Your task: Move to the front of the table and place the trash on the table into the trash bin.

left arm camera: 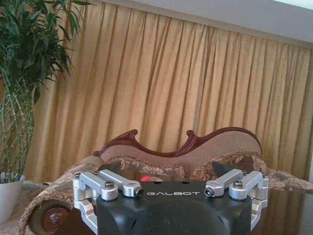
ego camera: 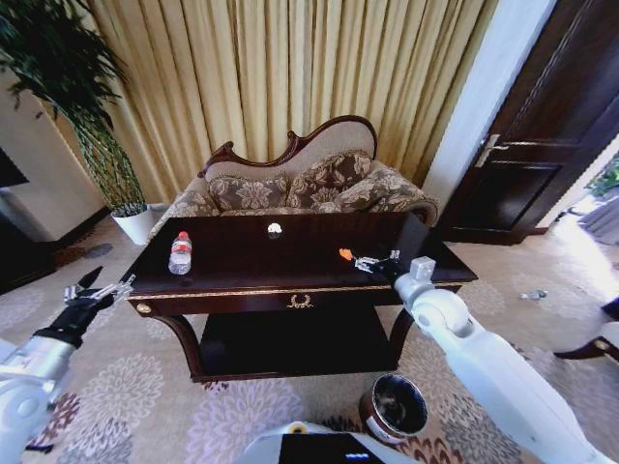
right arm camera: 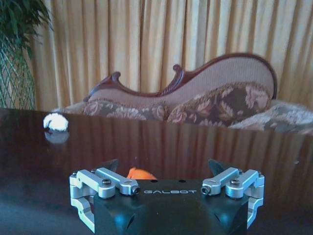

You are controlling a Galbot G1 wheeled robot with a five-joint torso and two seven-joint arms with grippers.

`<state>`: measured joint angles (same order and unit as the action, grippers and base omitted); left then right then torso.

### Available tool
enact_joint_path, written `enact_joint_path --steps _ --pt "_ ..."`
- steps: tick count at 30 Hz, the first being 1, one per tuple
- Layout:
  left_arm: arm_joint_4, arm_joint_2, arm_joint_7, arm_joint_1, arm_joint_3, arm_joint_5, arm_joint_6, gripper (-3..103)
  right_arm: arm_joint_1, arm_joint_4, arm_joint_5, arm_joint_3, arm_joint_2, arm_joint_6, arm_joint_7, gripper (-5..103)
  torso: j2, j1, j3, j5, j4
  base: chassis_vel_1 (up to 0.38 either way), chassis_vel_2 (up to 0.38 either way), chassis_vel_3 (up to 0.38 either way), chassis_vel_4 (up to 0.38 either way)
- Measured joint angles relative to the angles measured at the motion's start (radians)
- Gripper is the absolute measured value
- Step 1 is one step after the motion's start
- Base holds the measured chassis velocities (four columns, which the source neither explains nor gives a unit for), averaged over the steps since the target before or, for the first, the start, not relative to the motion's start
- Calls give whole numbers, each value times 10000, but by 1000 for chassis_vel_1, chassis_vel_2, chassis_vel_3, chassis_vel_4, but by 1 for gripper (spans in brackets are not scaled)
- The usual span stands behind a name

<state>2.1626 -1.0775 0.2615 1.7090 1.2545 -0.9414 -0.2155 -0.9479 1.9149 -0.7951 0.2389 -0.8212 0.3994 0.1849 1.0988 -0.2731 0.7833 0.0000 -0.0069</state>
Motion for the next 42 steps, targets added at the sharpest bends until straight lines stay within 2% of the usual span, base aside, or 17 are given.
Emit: enact_joint_path --steps 14,17,18,21,22,25,26,28,29,32,34,35,36,38,39,41,42 --pt "-98 -5 -105 27 -2 35 -29 100 1262 -1300 -211 -1017 -607 191 104 101 0 0 0 0 0 0 0 0 0" --pt "-194 12 -108 -28 -57 59 -29 100 1392 -1465 -186 -1244 -681 197 166 86 0 0 0 0 -2 0 0 0 0" --pt "-194 12 -108 -28 -57 59 -29 100 1392 -1465 -186 -1244 -681 197 166 86 0 0 0 0 -2 0 0 0 0" --pt "-242 5 -107 -39 -61 59 -25 100 1532 -1527 -156 -1358 -638 293 204 74 0 0 -1 -1 0 0 0 0 0" --pt "-242 5 -107 -39 -61 59 -25 100 1532 -1527 -156 -1358 -638 293 204 74 0 0 -1 -1 0 0 0 0 0" --pt "-337 -1 -78 -52 -70 66 24 100 1656 -1568 -143 -1435 -575 345 286 58 0 0 -1 0 -1 0 0 0 0" --pt "-337 -1 -78 -52 -70 66 24 100 1656 -1568 -143 -1435 -575 345 286 58 0 0 -1 0 -1 0 0 0 0" --pt "-379 0 -57 -59 -72 67 45 100 1660 -1563 -109 -1445 -551 386 325 47 -1 0 -1 0 -1 0 0 0 0" --pt "-379 0 -57 -59 -72 67 45 100 1660 -1563 -109 -1445 -551 386 325 47 -1 0 -1 0 -1 0 0 0 0" --pt "-425 12 -14 -60 -70 67 55 100 1542 -1348 -122 -1405 -415 525 332 32 0 0 0 0 0 0 0 0 0" --pt "-443 15 5 -60 -70 67 61 100 1470 -1179 -185 -1348 -322 621 291 28 0 0 -1 0 -2 0 0 0 0" --pt "-465 16 27 -60 -73 67 69 100 1407 -1020 -234 -1285 -234 679 235 33 0 0 -1 0 -2 0 0 0 0" --pt "-465 16 27 -60 -73 67 69 100 1407 -1020 -234 -1285 -234 679 235 33 0 0 -1 0 -2 0 0 0 0" --pt "-494 13 56 -69 -108 79 92 100 1330 -887 -290 -1226 -150 721 224 44 0 0 -1 0 0 0 0 0 0" --pt "-494 13 56 -69 -108 79 92 100 1330 -887 -290 -1226 -150 721 224 44 0 0 -1 0 0 0 0 0 0" --pt "-511 10 71 -84 -146 93 108 100 1250 -870 -311 -1168 -76 737 219 54 0 0 -1 0 -1 0 0 0 0" --pt "-511 10 71 -84 -146 93 108 100 1250 -870 -311 -1168 -76 737 219 54 0 0 -1 0 -1 0 0 0 0"
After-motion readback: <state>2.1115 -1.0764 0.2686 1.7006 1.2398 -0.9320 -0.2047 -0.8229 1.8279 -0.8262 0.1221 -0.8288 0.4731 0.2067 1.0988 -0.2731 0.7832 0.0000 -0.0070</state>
